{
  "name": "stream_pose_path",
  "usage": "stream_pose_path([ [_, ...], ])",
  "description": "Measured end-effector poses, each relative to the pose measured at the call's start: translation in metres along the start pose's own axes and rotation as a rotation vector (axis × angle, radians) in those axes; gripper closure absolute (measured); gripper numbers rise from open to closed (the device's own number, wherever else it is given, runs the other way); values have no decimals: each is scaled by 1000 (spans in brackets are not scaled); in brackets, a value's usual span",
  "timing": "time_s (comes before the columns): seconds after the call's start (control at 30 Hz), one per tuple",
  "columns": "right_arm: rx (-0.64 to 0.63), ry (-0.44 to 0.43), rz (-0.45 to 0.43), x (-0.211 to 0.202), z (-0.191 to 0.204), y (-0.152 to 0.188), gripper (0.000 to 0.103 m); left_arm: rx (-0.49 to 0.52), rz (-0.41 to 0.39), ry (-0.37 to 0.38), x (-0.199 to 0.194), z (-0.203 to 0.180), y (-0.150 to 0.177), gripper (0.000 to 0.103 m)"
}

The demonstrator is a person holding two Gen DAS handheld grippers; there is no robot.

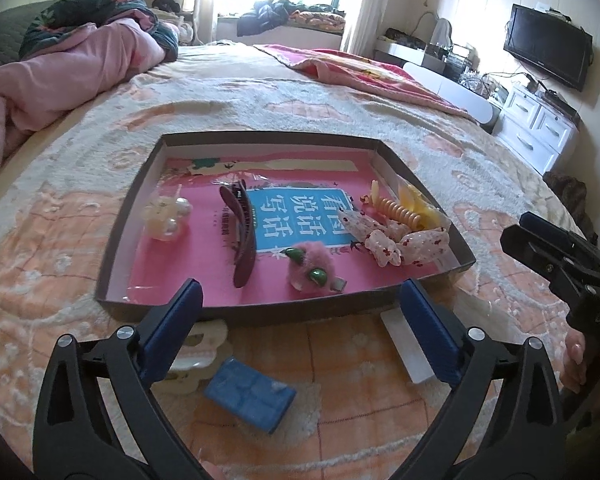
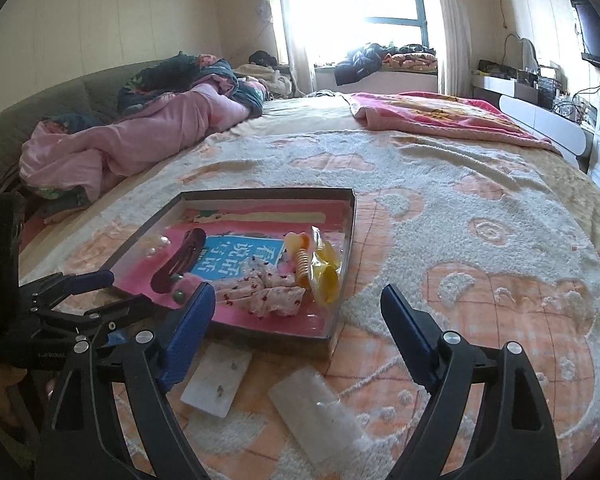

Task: Organize jewelry
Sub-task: 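Withdraw both tools from the tray toward the white claw clip and earring bag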

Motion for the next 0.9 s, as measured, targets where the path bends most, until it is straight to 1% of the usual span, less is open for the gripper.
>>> stream_pose_path([
  [0.37,-12,-20,10,-14,17,12,21,-9,-13,-25,-21,15,5,12],
  [0.67,-36,-59,33,-16,40,28,21,-15,-24,-41,-35,25,8,12],
  [0.9,-50,-75,50,-16,55,38,21,-26,-34,-68,-47,42,16,12],
])
Point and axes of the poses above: each gripper's, at about its wrist camera, not at the fingertips, and x roughly the way its jaws point, z to its left, y to its underside, the point moved 4 cm from there along x, roughly the way its jaws point, and after that the axes turned 10 degrees about -z, right-handed, at the moved point
